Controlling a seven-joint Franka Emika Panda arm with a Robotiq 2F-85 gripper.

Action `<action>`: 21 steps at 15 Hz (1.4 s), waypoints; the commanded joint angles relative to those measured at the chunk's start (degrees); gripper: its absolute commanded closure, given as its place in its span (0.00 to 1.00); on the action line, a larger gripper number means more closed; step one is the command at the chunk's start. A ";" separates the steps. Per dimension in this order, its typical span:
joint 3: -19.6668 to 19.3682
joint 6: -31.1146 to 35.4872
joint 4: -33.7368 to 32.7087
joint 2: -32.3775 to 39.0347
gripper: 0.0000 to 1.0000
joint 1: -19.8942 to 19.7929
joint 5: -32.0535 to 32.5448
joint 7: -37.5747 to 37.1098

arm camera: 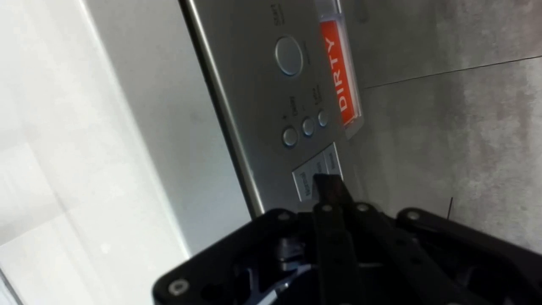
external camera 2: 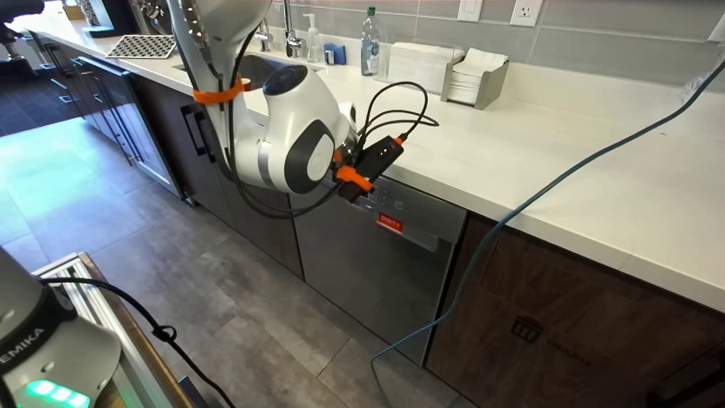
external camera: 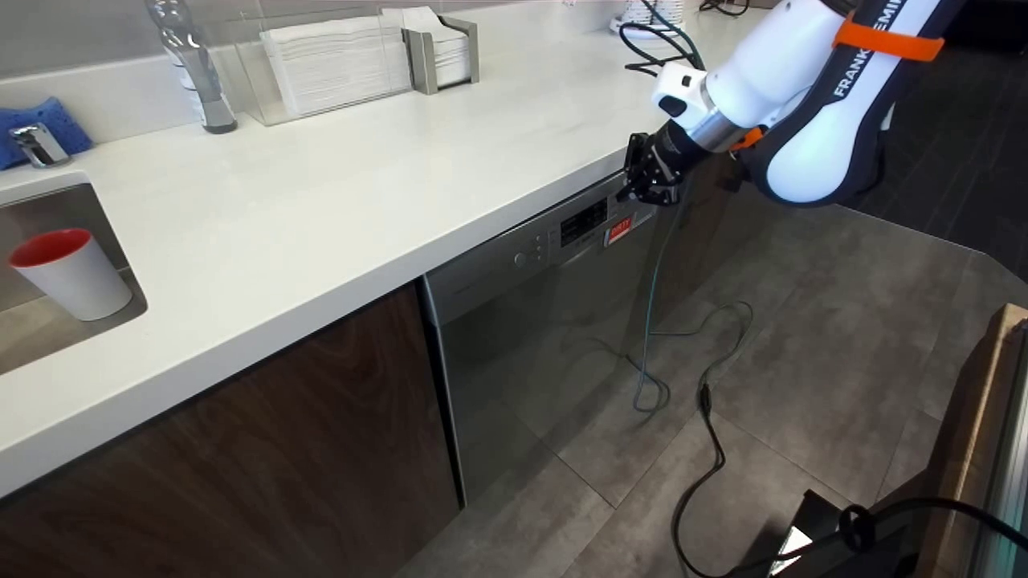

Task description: Press a button on the dishwasher

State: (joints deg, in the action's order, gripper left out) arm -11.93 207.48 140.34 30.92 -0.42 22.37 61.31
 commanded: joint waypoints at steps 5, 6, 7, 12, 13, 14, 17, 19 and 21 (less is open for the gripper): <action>0.52 1.04 -2.33 2.06 1.00 -0.46 -0.27 0.08; 0.47 0.94 -2.19 2.01 1.00 -0.52 -0.22 0.11; 0.44 0.90 -2.14 2.05 1.00 -0.55 -0.21 0.13; 0.80 1.34 -2.00 2.06 1.00 -1.01 0.11 -0.19; 0.92 1.27 -1.87 1.90 1.00 -1.18 0.32 -0.26; 0.93 1.23 -1.86 1.89 1.00 -1.19 0.34 -0.28; 1.25 1.36 -1.94 2.00 1.00 -1.59 0.58 -0.57; 1.25 1.54 -2.26 2.25 1.00 -1.56 0.43 -0.50; 1.68 1.70 -2.73 2.49 1.00 -1.95 0.48 -0.93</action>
State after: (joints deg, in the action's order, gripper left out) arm -11.39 207.54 139.04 32.12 -1.03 22.38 61.12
